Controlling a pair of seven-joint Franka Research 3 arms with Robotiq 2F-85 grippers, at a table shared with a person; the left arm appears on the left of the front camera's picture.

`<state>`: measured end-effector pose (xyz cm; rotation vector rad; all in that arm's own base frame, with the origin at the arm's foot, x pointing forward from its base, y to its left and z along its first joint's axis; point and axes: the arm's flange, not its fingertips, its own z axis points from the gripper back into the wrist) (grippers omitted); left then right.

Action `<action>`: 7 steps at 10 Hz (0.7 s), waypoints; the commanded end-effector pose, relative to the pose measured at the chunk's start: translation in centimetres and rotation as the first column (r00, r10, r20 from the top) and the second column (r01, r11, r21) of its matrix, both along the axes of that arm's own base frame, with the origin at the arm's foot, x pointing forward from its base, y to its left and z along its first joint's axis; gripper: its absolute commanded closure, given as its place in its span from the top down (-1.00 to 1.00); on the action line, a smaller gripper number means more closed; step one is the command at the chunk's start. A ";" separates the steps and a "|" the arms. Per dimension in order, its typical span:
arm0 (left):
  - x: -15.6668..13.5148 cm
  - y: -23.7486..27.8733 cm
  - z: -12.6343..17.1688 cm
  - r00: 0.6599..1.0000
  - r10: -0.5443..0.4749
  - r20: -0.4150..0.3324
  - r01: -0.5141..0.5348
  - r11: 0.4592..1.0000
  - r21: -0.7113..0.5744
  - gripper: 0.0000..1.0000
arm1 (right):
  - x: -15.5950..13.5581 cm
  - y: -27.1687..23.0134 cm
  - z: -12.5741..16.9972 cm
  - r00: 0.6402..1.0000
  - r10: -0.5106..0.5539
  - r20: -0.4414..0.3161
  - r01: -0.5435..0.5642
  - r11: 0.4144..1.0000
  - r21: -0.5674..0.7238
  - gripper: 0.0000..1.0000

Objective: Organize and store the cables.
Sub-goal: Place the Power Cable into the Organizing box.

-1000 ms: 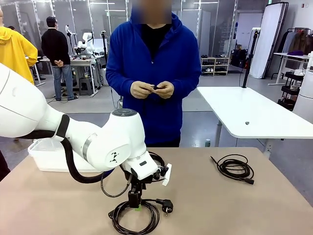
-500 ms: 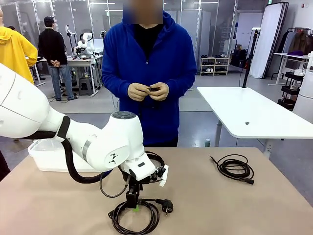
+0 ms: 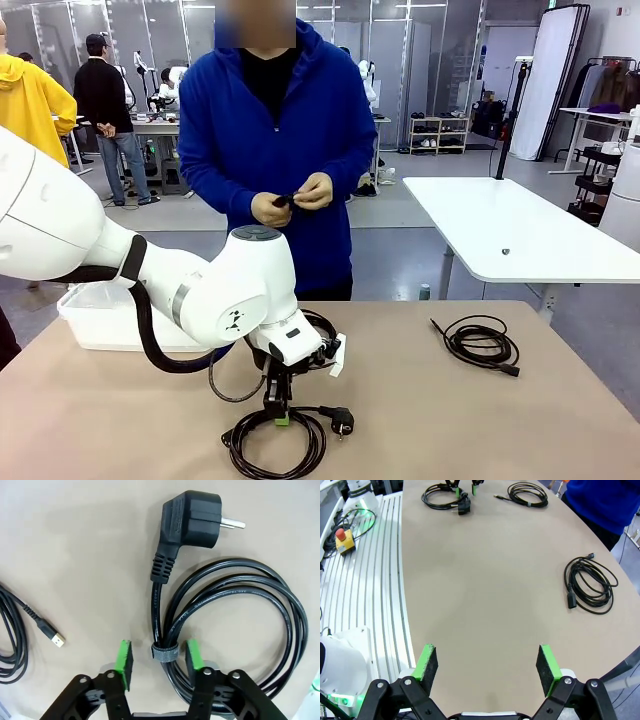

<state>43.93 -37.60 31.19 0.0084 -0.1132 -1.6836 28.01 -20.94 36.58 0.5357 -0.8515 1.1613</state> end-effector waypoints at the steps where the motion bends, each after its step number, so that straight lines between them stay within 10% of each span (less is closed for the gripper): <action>1: 0.2 -0.7 -0.1 1.000 0.008 -0.019 -0.007 0.999 0.038 -1.00 | 0.2 -0.1 -0.1 1.000 0.003 0.025 -0.003 1.000 0.010 1.00; 7: 0.3 -0.5 0.7 0.997 0.054 -0.052 -0.052 0.998 0.033 -1.00 | 0.2 -0.1 -0.1 1.000 0.003 0.025 -0.003 1.000 0.010 1.00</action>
